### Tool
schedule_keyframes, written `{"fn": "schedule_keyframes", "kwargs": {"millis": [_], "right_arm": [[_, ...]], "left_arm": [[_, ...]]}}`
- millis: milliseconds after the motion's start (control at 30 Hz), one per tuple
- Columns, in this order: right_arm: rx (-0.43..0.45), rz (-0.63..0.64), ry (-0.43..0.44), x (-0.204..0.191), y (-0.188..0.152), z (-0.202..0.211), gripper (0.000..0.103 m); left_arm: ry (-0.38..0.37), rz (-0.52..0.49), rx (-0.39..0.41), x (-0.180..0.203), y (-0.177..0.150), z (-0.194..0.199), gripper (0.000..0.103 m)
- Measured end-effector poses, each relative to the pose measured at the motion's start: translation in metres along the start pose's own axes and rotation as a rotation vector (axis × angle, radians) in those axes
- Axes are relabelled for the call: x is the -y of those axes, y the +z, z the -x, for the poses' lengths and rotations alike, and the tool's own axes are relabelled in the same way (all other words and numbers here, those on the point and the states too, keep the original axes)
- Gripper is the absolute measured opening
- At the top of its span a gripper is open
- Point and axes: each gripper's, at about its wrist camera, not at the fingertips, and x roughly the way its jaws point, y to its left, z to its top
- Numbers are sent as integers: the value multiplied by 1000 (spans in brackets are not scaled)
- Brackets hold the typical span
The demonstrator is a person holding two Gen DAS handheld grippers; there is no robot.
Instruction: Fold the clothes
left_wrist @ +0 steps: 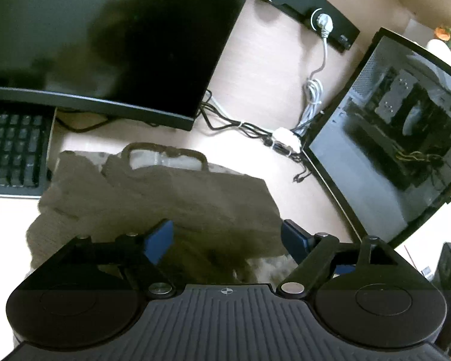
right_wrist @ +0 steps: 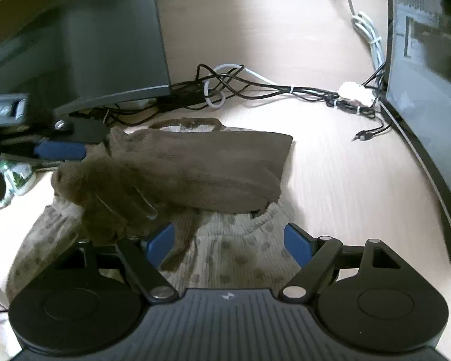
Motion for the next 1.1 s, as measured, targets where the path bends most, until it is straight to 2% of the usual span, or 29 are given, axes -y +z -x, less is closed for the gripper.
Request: {"fn": "schedule_keyframes", "kwargs": {"millis": [67, 200, 267, 333, 367, 400, 500, 567, 633, 700, 767, 833, 900, 967, 1100], "right_arm": [[-4, -22, 54, -2, 6, -4, 81], [-37, -29, 178, -27, 17, -26, 81], [-57, -8, 183, -40, 17, -40, 81], [-76, 15, 169, -53, 15, -53, 61], [-85, 27, 163, -60, 14, -59, 44], [-78, 50, 160, -66, 16, -61, 22], [77, 183, 131, -77, 44, -34, 19], [164, 232, 96, -72, 69, -18, 19], [209, 219, 48, -57, 92, -12, 19], [205, 193, 3, -39, 102, -16, 19], [116, 171, -8, -21, 99, -34, 22], [19, 161, -24, -8, 86, -60, 31], [-34, 198, -91, 1, 71, -81, 50], [-13, 199, -132, 10, 64, -80, 65], [123, 159, -206, 28, 77, -45, 66]], "left_arm": [[39, 25, 20, -12, 0, 9, 93], [150, 103, 67, -44, -2, 34, 94], [196, 144, 71, -57, -9, 45, 94], [227, 173, 68, -68, -17, 54, 95], [236, 182, 66, -72, -20, 58, 95], [245, 190, 65, -76, -23, 62, 95], [251, 186, 70, -81, -22, 66, 96], [236, 170, 79, -79, -16, 62, 96], [213, 150, 83, -72, -9, 53, 97], [190, 119, 77, -64, -1, 40, 98], [166, 84, 62, -57, 6, 23, 98], [137, 53, 36, -50, 12, 2, 98], [101, 29, 0, -43, 17, -20, 98], [80, 12, -30, -40, 20, -37, 98], [82, 10, -85, -43, 23, -67, 98]]}}
